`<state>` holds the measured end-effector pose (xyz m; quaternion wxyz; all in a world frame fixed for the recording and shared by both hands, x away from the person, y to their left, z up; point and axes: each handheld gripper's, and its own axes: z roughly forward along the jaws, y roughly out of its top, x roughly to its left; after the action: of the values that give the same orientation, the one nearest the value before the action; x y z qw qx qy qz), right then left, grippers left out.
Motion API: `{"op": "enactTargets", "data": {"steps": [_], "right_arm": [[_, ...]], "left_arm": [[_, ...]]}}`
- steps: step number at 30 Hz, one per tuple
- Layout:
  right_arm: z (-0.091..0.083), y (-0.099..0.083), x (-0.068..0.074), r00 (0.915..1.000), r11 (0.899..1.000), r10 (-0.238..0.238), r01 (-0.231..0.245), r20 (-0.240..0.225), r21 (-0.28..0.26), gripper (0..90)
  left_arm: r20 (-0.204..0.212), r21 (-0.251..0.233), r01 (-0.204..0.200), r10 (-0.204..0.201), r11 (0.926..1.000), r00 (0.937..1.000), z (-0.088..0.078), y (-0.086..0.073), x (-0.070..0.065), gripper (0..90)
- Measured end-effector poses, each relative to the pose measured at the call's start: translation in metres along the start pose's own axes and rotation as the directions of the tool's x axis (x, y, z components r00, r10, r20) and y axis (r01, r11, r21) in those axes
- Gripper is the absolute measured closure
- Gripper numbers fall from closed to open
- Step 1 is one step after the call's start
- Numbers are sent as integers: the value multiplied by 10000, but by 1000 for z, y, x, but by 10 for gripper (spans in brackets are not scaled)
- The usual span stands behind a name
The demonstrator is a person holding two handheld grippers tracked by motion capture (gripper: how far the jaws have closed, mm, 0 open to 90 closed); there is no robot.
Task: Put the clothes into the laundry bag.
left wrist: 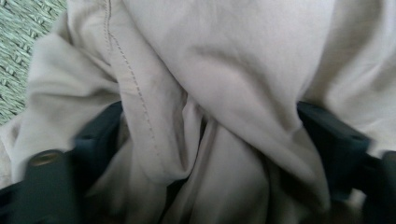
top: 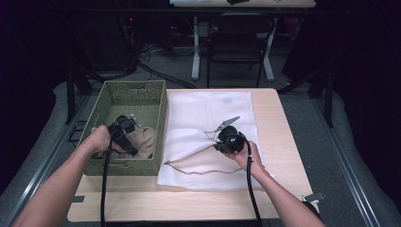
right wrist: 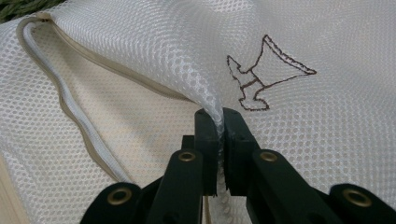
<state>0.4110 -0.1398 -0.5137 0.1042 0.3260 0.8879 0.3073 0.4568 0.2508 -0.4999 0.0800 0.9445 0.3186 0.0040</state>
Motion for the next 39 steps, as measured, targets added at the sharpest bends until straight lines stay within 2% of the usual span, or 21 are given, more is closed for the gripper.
{"op": "enactTargets", "data": {"steps": [6,11,16,25,39], "right_arm": [[0,0,0,10000,10000,-11,11,3,10,861],[0,0,0,10000,10000,5,-5,-6,12,861],[0,0,0,10000,10000,34,-34,-5,11,862],[0,0,0,10000,10000,25,-25,6,2,861],[-1,-1,-1,10000,10000,87,-87,-8,-9,861]], "left_arm": [[293,-165,124,-119,9998,9995,0,-2,0,564],[346,-235,179,-171,9996,9993,-1,-3,-1,684],[202,-467,161,-152,9988,9997,-5,-6,-1,726],[-174,-932,90,-107,9956,9998,-19,-11,-4,750],[-886,-1133,-16,-86,9936,9960,-56,-9,-4,765]]}}
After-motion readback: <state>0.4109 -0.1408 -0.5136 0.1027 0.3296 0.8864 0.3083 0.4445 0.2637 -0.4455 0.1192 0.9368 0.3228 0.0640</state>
